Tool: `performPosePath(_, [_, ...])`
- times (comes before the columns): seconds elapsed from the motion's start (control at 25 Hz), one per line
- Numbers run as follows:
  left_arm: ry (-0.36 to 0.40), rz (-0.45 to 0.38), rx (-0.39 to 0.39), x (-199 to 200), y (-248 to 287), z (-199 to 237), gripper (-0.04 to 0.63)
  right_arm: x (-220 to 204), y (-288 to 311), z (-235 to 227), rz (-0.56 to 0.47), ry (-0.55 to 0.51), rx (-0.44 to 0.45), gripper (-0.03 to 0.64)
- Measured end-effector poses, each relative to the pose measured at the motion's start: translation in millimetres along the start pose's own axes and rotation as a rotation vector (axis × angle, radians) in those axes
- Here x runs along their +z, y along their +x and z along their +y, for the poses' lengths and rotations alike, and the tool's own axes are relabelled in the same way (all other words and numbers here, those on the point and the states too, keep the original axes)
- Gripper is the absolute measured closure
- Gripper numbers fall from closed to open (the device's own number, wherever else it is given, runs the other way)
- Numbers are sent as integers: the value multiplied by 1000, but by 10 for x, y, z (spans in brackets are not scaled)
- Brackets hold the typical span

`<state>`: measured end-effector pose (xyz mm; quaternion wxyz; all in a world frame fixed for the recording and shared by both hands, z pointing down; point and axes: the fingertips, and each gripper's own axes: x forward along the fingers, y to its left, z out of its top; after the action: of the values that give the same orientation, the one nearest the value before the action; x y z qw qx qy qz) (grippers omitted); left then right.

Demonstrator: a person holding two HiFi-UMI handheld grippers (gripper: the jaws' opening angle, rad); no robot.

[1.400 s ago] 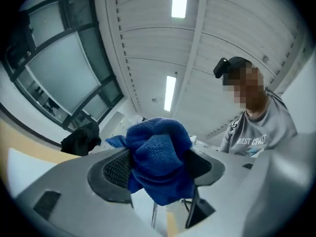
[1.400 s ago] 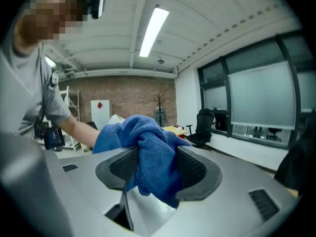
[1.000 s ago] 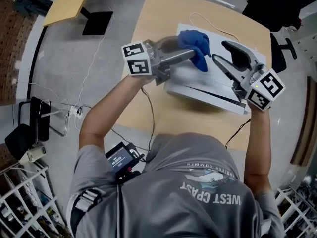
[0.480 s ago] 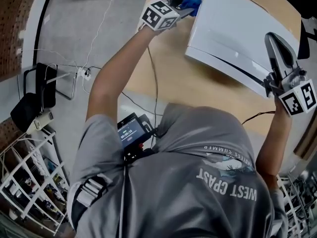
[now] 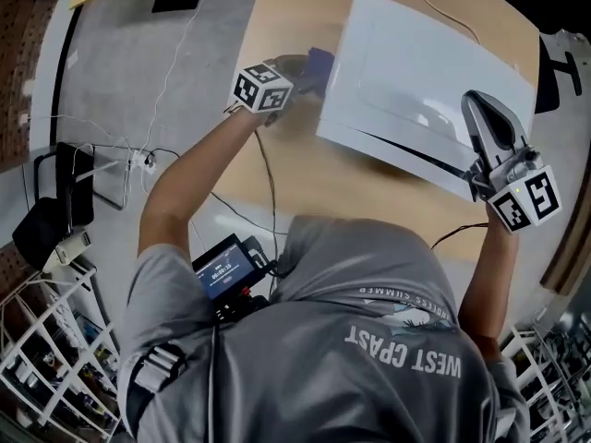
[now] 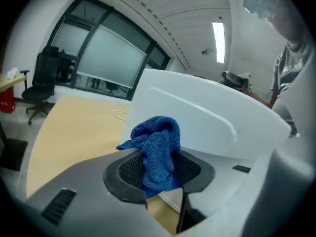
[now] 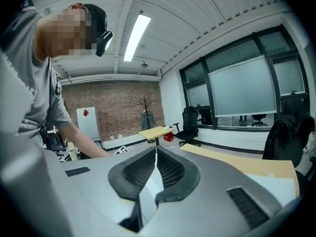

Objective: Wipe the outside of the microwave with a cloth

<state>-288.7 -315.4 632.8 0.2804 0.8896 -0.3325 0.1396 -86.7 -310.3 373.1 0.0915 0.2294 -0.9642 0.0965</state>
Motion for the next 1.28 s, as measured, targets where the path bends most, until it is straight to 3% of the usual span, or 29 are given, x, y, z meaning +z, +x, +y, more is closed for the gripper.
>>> performPosePath(0.08, [33, -16, 37, 313, 235, 310, 442, -21, 3, 5, 10, -8, -4, 592])
performPosePath(0.2, [15, -40, 76, 732, 558, 662, 443, -51, 4, 10, 23, -19, 4, 592])
performPosePath(0.32, [-7, -36, 55, 815, 554, 677, 443, -17, 20, 73, 21, -18, 11, 592])
performPosePath(0.56, [-86, -5, -93, 54, -14, -246, 454, -57, -83, 4, 11, 5, -9, 592])
performPosePath(0.72, [-156, -49, -120, -205, -453, -779, 453, -100, -39, 40, 22, 9, -2, 592])
performPosePath(0.88, [-94, -82, -67, 71, -351, -569, 453, -130, 35, 93, 29, -2, 13, 592])
performPosePath(1.04, [-25, -160, -1, 782, -15, 18, 453, -103, 60, 175, 32, -19, 17, 592])
performPosePath(1.16, [39, -124, 14, 1183, 198, 305, 454, -79, 3, 165, 23, -20, 1, 592])
performPosePath(1.28, [26, -92, -9, 1203, 292, 288, 456, -130, -121, 12, 20, -7, -15, 592])
